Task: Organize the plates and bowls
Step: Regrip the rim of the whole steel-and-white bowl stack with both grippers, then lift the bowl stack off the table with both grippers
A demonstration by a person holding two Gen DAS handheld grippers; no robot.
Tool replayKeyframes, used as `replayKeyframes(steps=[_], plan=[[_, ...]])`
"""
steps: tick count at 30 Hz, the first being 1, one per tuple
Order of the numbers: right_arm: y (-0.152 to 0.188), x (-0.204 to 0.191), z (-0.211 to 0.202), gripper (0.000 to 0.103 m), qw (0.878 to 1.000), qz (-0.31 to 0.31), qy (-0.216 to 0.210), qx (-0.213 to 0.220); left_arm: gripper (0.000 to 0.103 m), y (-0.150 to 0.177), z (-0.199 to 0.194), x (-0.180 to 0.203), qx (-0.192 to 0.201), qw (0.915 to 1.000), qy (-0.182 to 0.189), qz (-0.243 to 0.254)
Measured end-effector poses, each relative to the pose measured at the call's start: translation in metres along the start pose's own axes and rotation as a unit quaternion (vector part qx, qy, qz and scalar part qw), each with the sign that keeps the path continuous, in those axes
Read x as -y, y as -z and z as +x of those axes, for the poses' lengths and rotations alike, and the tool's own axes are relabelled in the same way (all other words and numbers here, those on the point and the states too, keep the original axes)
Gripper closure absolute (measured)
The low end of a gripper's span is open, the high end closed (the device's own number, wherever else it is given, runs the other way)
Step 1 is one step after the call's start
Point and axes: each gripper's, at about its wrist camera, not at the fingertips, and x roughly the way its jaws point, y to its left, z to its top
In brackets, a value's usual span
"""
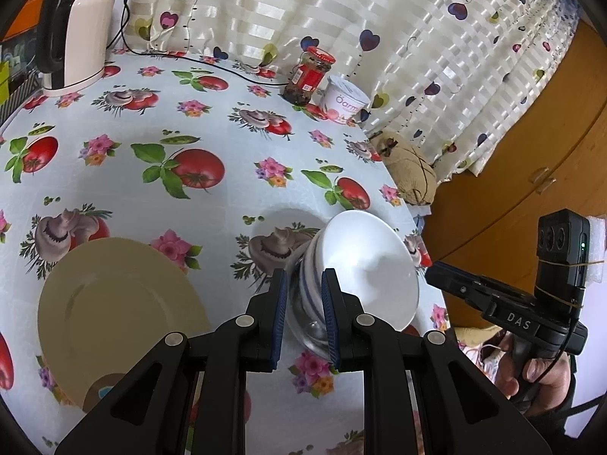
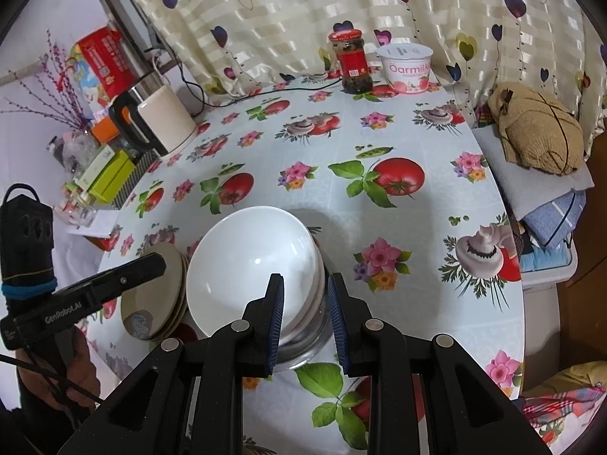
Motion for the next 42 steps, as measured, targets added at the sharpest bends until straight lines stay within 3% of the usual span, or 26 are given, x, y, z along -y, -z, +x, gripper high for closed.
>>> replayKeyframes(steps=[4,8,42], plan=[[0.005,0.009,-0.004,0.079,1.000,0.011,-0.002,0.002,0.084,0.004,-0.001,-0.006,-0.002,1.0000,0.004,-0.004],[0.011,0.016,-0.008,0.065,1.000,0.016,-0.003,0.004,0.084,0.008,-0.001,-0.011,-0.005,1.0000,0.008,-0.002],[0.025,0.021,-0.001,0.064,0.999,0.023,-0.012,-0.025,0.084,0.018,0.011,-0.016,-0.029,0.9994,0.017,-0.004]])
